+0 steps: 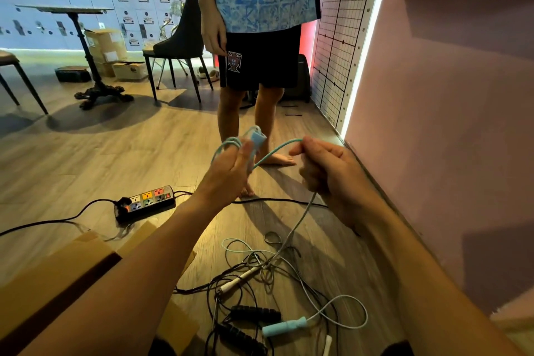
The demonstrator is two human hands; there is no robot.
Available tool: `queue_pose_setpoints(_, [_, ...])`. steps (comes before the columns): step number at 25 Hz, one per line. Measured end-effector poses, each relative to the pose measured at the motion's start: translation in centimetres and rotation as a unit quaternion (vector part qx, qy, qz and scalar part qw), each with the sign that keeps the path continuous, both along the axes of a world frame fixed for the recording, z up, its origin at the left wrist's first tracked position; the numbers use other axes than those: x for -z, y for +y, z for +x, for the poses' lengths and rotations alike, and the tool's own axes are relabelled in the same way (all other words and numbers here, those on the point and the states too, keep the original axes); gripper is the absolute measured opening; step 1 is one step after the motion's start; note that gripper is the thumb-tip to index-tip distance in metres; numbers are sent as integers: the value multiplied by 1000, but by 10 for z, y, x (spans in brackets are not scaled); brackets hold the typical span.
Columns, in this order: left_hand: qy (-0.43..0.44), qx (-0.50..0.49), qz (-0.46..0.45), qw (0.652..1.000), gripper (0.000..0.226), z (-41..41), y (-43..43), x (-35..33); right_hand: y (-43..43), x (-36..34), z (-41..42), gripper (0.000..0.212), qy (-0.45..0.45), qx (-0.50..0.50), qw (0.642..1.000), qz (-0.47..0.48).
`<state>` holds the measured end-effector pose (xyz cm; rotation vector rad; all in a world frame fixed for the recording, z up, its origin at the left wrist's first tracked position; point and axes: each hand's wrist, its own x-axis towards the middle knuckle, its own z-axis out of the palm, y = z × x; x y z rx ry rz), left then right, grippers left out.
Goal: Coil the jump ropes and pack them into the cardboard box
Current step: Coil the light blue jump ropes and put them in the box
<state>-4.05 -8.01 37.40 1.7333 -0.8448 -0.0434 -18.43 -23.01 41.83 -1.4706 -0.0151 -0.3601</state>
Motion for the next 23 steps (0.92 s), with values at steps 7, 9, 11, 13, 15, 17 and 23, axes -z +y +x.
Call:
queue_pose_setpoints(7, [223,281,109,927,58,-35,-5,-13,-15,13,9,34,62,256,956,-129])
queue_pose_setpoints(9, [347,337,-53,874,53,-36,-4,-20,-19,18,7,35,80,257,936,-227])
queue_pose_setpoints(11, [413,352,-253,801,43,-30,1,-26,-17,21,7,38,112,201,932,-280])
queue_pose_setpoints(13, [428,309,-404,748,34,-20,6,-29,-12,25,10,40,144,120,929,-318])
queue_pose_setpoints(15, [421,231,-493,726,31,-10,10,-28,-9,33,15,40,184,51,917,-351])
queue_pose_setpoints(17, [406,139,-555,713,27,3,16,-25,-7,36,16,43,241,11,891,-384])
queue_pose_setpoints(23, [267,-86,-456,844,18,34,29,-11,-17,26,8,47,119,112,916,-367])
